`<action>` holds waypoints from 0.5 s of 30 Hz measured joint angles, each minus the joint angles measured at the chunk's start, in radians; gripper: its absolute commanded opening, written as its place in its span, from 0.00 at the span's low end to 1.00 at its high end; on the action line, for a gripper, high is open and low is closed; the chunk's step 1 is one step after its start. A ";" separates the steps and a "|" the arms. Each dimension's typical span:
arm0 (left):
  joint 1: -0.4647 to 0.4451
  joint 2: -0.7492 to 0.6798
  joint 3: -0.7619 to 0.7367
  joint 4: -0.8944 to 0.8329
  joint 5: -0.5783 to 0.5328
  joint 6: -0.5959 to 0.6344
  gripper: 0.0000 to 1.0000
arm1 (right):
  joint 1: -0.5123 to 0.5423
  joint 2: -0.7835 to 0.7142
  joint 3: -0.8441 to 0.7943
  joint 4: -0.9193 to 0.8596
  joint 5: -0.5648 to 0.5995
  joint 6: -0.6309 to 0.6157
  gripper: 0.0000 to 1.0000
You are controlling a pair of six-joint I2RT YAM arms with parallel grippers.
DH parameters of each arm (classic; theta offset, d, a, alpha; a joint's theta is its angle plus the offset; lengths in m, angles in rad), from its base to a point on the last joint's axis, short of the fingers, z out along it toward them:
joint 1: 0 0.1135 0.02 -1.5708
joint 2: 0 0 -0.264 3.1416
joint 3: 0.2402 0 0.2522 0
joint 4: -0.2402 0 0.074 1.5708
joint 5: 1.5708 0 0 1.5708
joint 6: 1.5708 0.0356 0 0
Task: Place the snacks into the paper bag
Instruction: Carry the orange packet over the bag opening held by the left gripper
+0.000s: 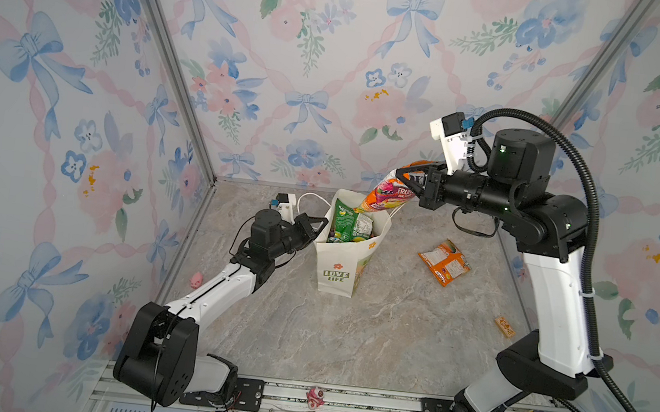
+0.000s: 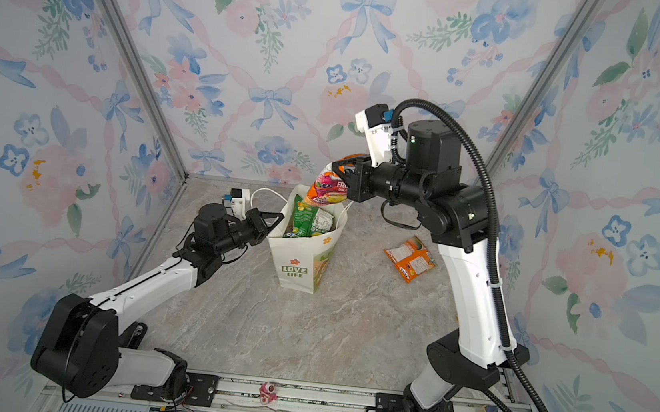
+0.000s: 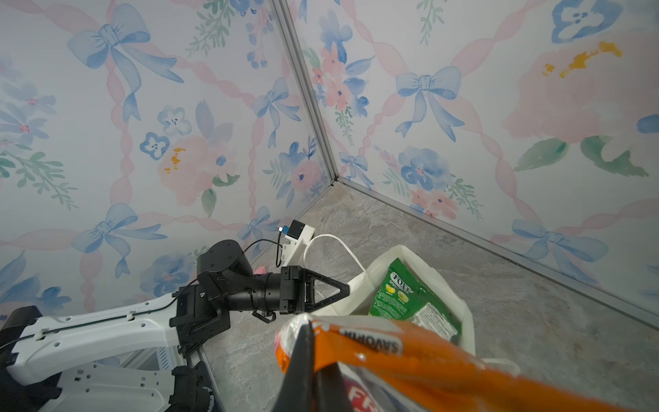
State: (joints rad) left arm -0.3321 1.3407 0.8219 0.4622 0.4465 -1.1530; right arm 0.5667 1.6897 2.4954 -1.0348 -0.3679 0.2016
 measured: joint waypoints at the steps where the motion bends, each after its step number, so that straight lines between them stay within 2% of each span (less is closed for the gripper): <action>1: 0.000 0.000 0.000 0.000 0.000 0.000 0.00 | 0.001 0.018 0.003 0.000 0.003 0.000 0.00; 8: 0.000 0.000 0.000 0.000 0.000 0.000 0.00 | 0.029 0.119 0.027 0.002 0.006 0.000 0.00; 15: 0.000 0.000 0.000 0.000 0.000 0.000 0.00 | 0.038 0.159 0.033 0.002 0.008 0.001 0.00</action>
State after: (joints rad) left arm -0.3325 1.3407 0.8215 0.4625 0.4465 -1.1530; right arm 0.6044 1.8484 2.5282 -1.0325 -0.3603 0.2028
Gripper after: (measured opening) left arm 0.048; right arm 0.047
